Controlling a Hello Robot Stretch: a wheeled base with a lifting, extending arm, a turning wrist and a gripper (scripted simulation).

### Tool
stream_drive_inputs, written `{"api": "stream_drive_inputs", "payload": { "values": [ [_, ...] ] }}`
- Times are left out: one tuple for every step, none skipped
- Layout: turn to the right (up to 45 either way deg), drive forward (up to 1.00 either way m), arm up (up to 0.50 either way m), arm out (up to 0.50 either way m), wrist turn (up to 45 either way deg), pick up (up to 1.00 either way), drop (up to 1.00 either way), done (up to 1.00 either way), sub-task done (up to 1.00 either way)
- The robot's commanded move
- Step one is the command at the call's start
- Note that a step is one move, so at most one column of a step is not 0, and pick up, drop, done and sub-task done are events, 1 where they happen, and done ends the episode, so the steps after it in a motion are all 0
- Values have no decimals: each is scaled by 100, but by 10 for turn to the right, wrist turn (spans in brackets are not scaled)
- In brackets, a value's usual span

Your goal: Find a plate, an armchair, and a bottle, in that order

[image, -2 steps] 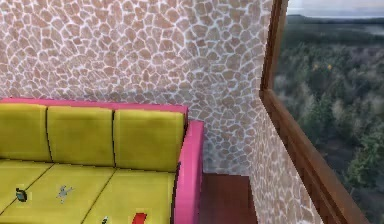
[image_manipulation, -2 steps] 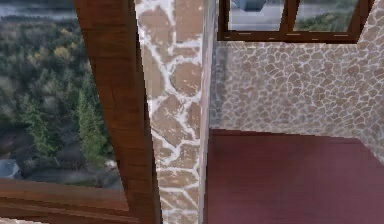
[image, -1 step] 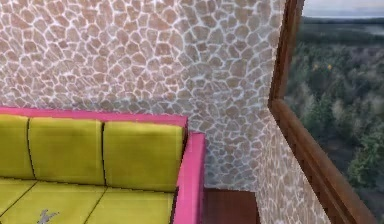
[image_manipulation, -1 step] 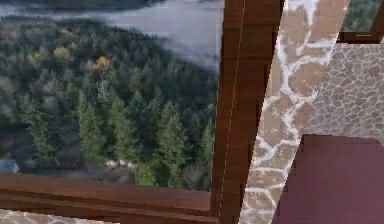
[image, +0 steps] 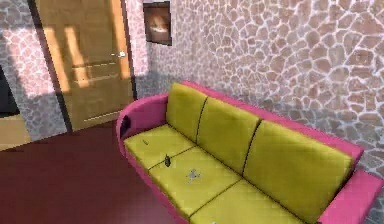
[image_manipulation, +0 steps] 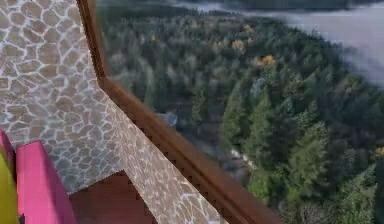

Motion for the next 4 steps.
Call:
{"api": "stream_drive_inputs", "payload": {
  "values": [
    [-450,0,0,0,0,0,0,0,0],
    [0,20,0,0,0,0,0,0,0],
    [-450,0,0,0,0,0,0,0,0],
    [-450,0,0,0,0,0,0,0,0]
  ]
}}
